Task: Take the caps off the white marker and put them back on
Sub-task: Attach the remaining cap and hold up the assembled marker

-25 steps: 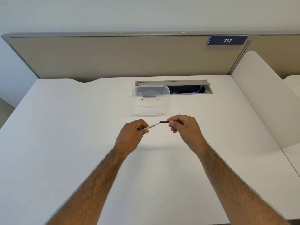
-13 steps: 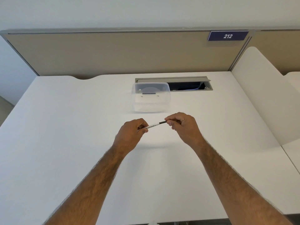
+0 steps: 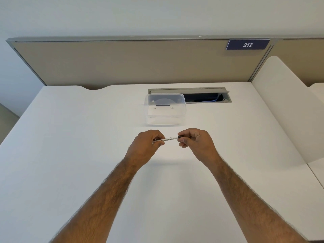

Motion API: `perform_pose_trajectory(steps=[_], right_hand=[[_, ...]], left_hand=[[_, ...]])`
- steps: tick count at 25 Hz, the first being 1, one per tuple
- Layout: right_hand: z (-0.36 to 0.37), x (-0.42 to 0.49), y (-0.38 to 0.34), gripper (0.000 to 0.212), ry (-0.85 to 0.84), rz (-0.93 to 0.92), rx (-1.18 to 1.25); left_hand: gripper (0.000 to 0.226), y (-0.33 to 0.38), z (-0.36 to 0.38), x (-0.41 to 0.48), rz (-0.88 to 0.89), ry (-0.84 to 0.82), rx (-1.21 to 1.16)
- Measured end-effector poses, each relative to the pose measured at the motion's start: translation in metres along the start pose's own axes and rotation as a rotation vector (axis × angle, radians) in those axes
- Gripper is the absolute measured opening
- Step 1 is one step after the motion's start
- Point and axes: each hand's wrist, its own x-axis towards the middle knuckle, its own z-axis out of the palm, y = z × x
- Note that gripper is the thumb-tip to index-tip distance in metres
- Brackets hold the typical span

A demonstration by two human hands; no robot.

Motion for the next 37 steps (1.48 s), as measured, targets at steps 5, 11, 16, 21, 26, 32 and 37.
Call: perform_pose_trajectory(steps=[5, 11, 16, 21, 26, 32, 37], right_hand=[[0.001, -0.001, 0.005, 0.015, 0.042, 0.029, 0.019], [0.002, -0.001, 0.006, 0.014, 0.055, 0.038, 0.035], [0.002, -0.001, 0.004, 0.014, 0.041, 0.022, 0.053], [0.005, -0.002, 0.005, 0.014, 0.041, 0.019, 0.045], [0.004, -0.003, 0.002, 0.014, 0.042, 0.01, 0.047], [0.008, -0.008, 0.002, 0.013, 0.049, 0.023, 0.056], [0.01, -0.011, -0.001, 0.013, 0.052, 0.017, 0.049]], left_hand=[[0.009, 0.006, -0.001, 0.005, 0.008, -0.007, 0.004], [0.01, 0.01, -0.002, 0.007, 0.041, -0.024, 0.028], [0.017, 0.017, -0.002, 0.009, 0.095, -0.124, 0.081], [0.012, 0.019, -0.005, 0.007, 0.117, -0.038, 0.135], [0.015, 0.022, -0.004, 0.007, 0.114, -0.096, 0.105], [0.011, 0.024, -0.007, 0.005, 0.1, -0.051, 0.138], [0.022, 0.028, -0.009, 0.004, 0.203, -0.061, 0.199]])
